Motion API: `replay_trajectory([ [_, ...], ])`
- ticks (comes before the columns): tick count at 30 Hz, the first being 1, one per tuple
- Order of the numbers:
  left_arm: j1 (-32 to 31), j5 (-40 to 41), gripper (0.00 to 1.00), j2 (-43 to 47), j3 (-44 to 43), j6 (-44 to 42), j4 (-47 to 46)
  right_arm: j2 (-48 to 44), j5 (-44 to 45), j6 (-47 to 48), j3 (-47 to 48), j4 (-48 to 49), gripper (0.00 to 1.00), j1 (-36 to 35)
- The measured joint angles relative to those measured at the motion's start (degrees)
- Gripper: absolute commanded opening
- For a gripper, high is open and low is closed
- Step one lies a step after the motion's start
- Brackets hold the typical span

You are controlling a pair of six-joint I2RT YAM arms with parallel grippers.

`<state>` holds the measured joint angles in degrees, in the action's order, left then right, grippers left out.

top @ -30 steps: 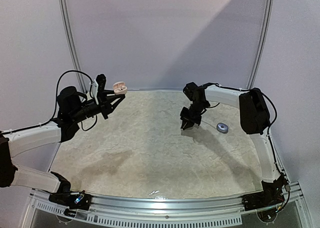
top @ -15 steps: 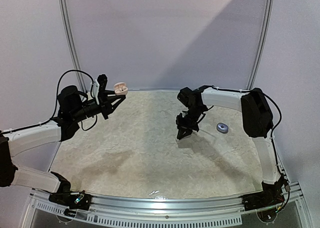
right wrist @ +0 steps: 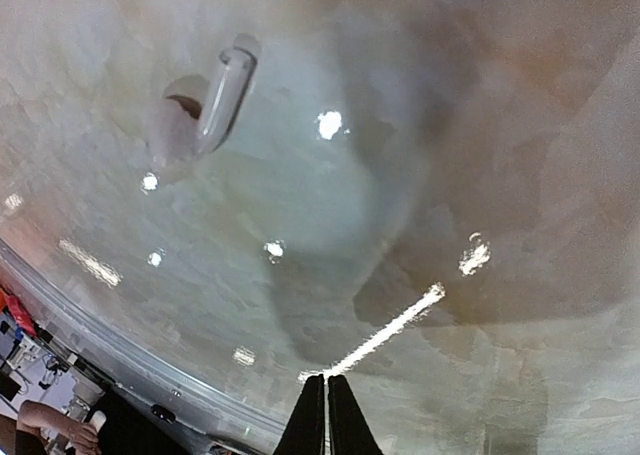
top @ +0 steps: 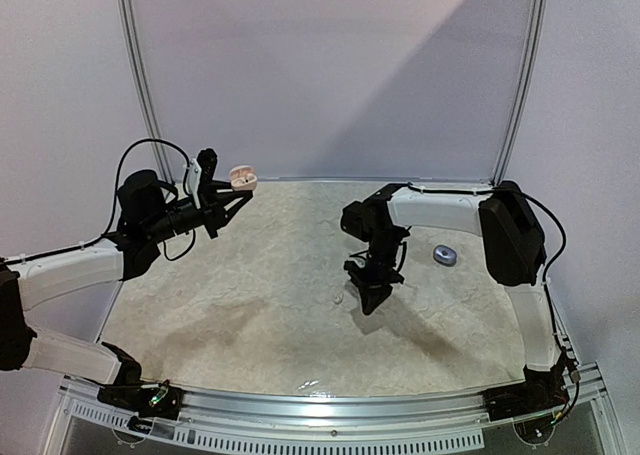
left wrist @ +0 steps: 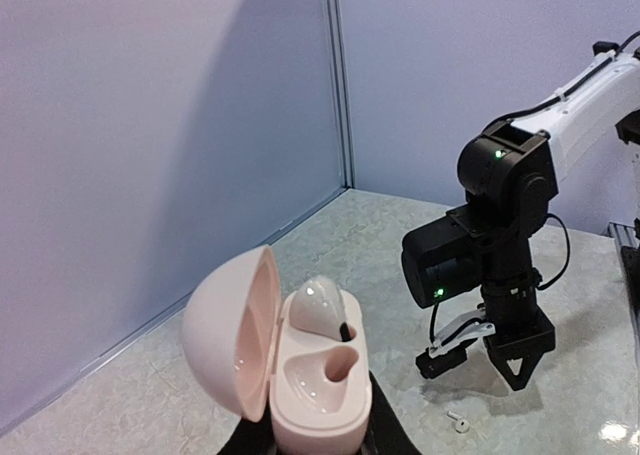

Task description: Insert the wireless bluetooth earbuds into the charging case

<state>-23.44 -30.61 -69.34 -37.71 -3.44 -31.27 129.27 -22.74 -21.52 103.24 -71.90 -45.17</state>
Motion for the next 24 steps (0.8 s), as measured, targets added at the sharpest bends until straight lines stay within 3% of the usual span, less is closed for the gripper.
replay_trajectory([
  [5,0.0,0.0,0.00,0.0,-0.4,-0.2,0.8,-1.2,2.9,1.2,0.0,-0.4,0.10,-0.1],
  [9,0.0,0.0,0.00,-0.2,-0.8,-0.2,1.2,-5.9,4.0,2.3,-0.4,3.6,0.37,-0.2],
  [12,0.0,0.0,0.00,-0.2,-1.3,-0.7,2.1,-9.3,4.2,5.0,-0.1,8.3,0.48,-0.6],
  [17,0.3,0.1,0.00,-0.2,-2.5,-2.2,4.0,-11.2,3.8,22.9,0.3,15.9,0.62,-2.4],
  [21,0.4,0.5,0.00,-0.2,-3.2,-3.2,6.1,-11.1,4.0,42.2,-0.3,19.5,0.61,-6.4],
  [24,0.6,1.1,0.00,0.0,-3.6,-3.9,7.3,-10.3,4.0,51.5,0.4,20.2,0.58,-8.5],
])
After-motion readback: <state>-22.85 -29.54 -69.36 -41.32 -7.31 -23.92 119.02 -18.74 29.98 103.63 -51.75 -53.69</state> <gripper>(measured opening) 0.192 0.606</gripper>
